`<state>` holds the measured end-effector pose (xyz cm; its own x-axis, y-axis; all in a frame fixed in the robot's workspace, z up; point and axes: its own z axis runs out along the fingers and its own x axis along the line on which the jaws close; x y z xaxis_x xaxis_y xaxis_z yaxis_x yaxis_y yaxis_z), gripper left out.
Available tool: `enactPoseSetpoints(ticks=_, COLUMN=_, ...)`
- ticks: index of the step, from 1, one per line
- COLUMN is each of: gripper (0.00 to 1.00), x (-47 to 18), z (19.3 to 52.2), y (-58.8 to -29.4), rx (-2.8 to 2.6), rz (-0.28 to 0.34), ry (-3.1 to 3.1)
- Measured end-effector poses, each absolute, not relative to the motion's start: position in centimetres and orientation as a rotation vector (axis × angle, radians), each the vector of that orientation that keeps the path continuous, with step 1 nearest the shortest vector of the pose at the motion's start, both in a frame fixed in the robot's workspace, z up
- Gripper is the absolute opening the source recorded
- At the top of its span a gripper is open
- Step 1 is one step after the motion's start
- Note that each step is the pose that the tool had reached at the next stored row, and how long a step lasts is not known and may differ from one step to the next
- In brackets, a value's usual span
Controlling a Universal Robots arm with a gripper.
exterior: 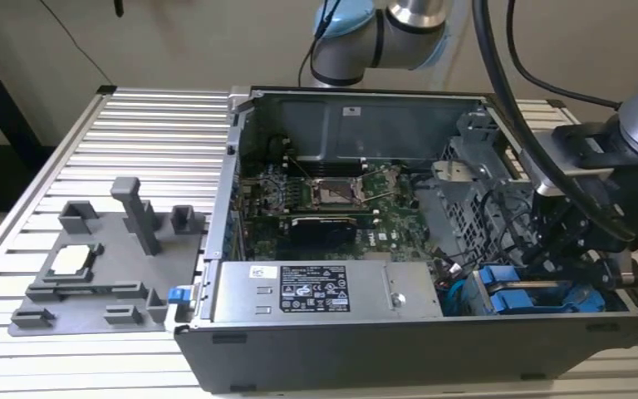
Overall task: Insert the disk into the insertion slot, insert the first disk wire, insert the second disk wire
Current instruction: 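Insert the second disk wire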
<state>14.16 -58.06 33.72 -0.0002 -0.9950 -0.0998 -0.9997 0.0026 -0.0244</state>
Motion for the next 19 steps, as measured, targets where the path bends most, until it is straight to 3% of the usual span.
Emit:
enactPoseSetpoints(ticks=12, gripper=0.18, x=14.16, z=33.66, y=-58.06, rx=-2.157, rz=0.082, ry=2.160)
enactPoseSetpoints(ticks=13, gripper=0.24, x=14.16, z=33.66, y=-58.06, rx=-2.157, rz=0.082, ry=2.160)
enactPoseSetpoints(ticks=19, gripper=0.24, x=14.16, z=34.27, y=-58.07, rx=-2.159, rz=0.086, ry=2.162)
